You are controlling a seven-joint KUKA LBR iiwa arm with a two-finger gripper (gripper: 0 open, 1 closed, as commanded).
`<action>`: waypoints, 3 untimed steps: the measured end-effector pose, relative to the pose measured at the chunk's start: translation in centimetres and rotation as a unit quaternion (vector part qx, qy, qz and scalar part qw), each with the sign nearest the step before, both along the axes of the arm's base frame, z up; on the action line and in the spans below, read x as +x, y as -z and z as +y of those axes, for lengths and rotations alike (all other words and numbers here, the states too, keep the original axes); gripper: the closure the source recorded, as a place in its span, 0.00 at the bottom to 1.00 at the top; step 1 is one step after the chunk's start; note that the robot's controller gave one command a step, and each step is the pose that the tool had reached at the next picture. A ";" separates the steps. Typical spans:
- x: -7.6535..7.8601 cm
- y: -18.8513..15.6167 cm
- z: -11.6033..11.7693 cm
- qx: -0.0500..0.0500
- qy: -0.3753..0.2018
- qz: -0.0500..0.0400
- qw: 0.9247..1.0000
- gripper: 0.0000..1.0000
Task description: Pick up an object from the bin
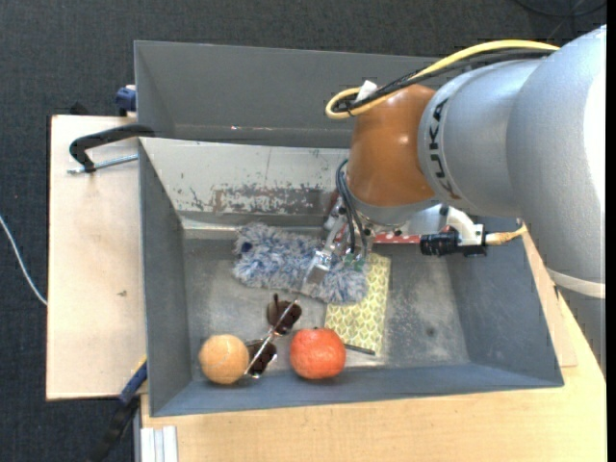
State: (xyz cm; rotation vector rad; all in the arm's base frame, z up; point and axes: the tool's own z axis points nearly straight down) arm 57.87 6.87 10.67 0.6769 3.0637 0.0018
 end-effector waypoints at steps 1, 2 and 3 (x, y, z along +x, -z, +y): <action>-0.2 2.3 -1.3 0.001 0.080 0.002 0.997 0.00; -0.2 3.1 -1.7 0.003 0.094 -0.003 0.996 1.00; -0.2 3.1 -1.7 0.003 0.094 -0.003 0.996 1.00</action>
Offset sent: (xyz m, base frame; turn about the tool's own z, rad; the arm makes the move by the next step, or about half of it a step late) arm -0.0062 -0.0190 -0.0367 0.1906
